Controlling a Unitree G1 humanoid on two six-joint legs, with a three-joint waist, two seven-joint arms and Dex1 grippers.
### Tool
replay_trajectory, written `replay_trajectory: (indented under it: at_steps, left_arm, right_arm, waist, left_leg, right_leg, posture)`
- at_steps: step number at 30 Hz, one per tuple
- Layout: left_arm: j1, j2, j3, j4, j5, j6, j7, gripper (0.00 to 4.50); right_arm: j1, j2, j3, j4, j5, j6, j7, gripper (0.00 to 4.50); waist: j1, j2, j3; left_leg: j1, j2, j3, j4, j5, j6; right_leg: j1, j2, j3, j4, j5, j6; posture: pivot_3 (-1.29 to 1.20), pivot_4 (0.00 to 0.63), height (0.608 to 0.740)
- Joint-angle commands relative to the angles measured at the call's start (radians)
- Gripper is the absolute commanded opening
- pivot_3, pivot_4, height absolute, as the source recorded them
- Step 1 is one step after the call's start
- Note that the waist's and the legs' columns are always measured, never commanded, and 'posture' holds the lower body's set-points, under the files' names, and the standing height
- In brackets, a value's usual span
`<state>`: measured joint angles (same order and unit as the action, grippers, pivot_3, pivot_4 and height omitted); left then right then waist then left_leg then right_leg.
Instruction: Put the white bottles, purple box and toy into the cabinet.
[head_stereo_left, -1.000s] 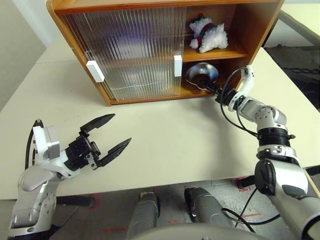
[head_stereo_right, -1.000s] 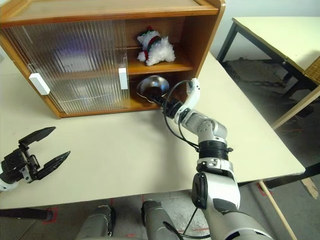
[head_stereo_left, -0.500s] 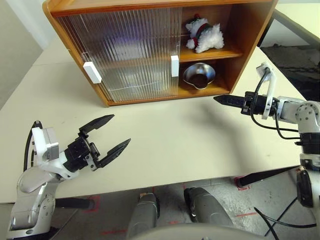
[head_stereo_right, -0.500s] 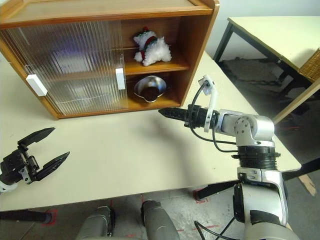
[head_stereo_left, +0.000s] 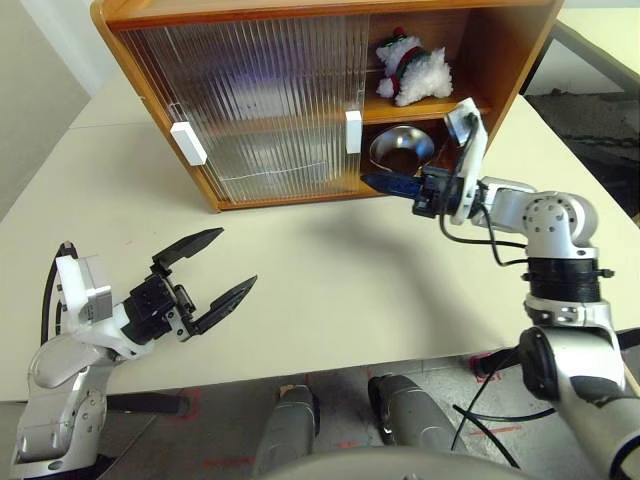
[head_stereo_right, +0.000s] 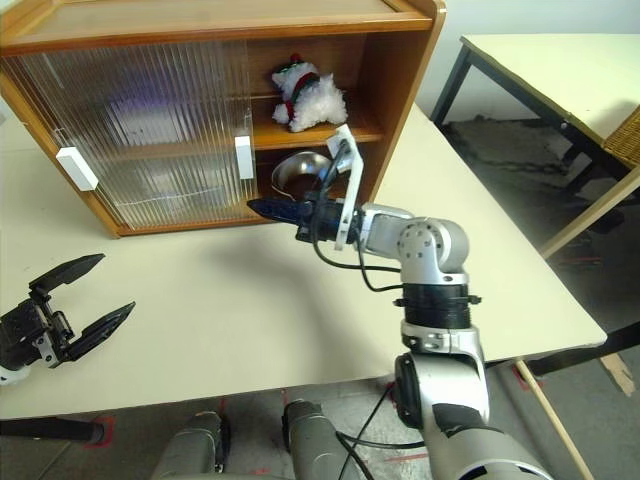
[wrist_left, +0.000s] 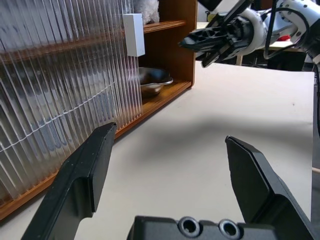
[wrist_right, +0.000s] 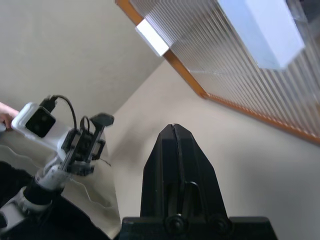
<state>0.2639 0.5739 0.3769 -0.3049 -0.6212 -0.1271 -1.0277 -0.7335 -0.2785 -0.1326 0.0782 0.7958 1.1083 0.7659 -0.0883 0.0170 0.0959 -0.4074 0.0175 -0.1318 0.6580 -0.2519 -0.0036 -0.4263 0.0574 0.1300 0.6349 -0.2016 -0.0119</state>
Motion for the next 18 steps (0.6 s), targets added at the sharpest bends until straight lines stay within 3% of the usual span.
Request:
replay_trajectory:
  at_steps: [1, 9, 18]
  left_arm:
    - [0.018, 0.008, 0.02, -0.003, 0.003, -0.006, 0.002, 4.5]
    - [0.023, 0.005, 0.024, -0.006, 0.007, -0.006, 0.009, 4.5]
    - [0.021, 0.007, 0.023, -0.008, 0.007, -0.005, 0.017, 4.5]
  right_arm:
    - [-0.01, 0.047, 0.004, -0.035, -0.01, -0.044, -0.064, 0.02]
    - [-0.039, 0.204, 0.022, -0.011, -0.052, -0.164, -0.196, 0.02]
    - [-0.093, 0.236, 0.08, 0.095, -0.161, -0.294, -0.238, 0.02]
  waist:
    - [0.0, 0.0, 0.0]
    - [0.0, 0.0, 0.0]
    - [0.005, -0.001, -0.001]
  left_leg:
    - [0.0, 0.0, 0.0, 0.0, 0.0, 0.0]
    - [0.0, 0.001, 0.0, -0.001, 0.0, 0.0]
    - [-0.003, 0.001, -0.001, -0.001, 0.0, -0.001]
  right_leg:
    - [0.0, 0.0, 0.0, 0.0, 0.0, 0.0]
    - [-0.002, 0.0, -0.001, 0.001, 0.001, -0.002]
    - [-0.004, 0.0, -0.001, 0.001, 0.001, -0.004]
  posture:
    - [-0.1, 0.117, 0.74]
    - [-0.09, 0.112, 0.74]
    - [-0.08, 0.115, 0.74]
